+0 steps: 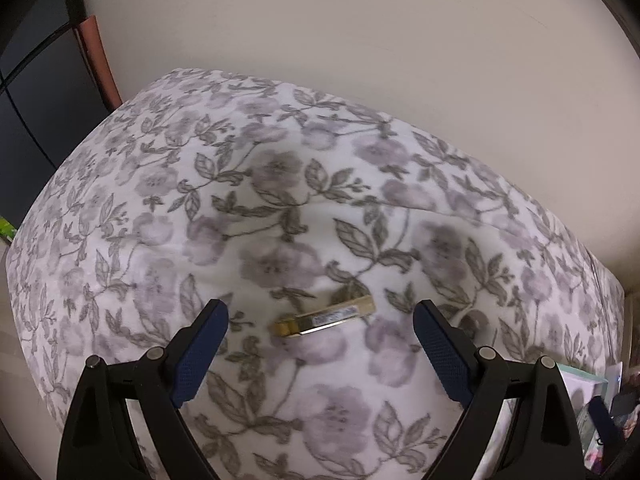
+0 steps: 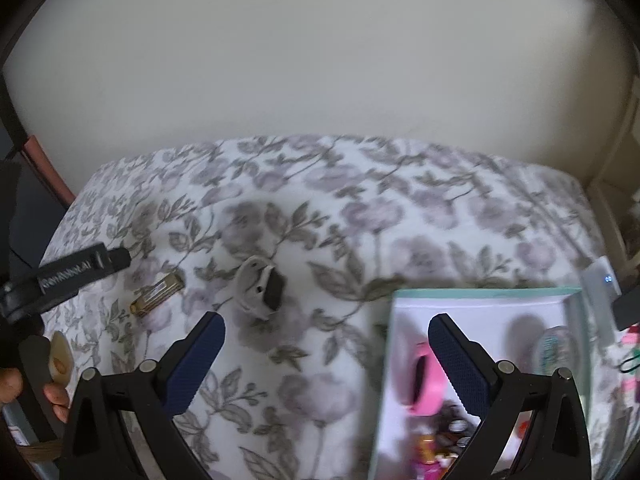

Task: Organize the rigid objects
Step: 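Move both tools back toward the gold clip and white watch, then grasp the gold hair clip with the left gripper while the right gripper grasps the white watch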

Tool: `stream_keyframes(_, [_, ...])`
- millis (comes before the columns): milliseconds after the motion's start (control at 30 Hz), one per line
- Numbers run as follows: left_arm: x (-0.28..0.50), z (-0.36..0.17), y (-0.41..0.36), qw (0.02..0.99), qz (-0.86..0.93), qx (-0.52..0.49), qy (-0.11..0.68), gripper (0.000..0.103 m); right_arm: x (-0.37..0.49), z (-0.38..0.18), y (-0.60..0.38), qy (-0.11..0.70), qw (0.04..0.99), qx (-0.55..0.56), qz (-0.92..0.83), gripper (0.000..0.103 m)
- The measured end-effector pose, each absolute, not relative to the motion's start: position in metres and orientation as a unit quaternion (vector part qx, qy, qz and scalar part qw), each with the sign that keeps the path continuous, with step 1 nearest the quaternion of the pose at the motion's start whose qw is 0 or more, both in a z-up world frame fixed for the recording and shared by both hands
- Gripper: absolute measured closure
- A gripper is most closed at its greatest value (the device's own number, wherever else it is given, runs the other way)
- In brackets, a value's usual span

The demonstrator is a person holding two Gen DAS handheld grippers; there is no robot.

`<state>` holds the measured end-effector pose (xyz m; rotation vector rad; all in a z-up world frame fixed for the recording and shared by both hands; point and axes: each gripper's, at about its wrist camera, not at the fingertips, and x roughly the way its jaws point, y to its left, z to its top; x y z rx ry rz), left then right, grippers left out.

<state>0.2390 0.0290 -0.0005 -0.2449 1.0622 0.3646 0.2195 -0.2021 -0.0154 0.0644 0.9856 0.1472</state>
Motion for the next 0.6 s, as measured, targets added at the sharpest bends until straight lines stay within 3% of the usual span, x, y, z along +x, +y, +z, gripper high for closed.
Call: stream_keyframes(600, [0.26, -0.06, 0.041, 0.821, 0.144, -0.084, 0.547, 0.009, 0.255, -0.077, -0.173, 0.506, 0.856, 0.06, 0.083, 0.0])
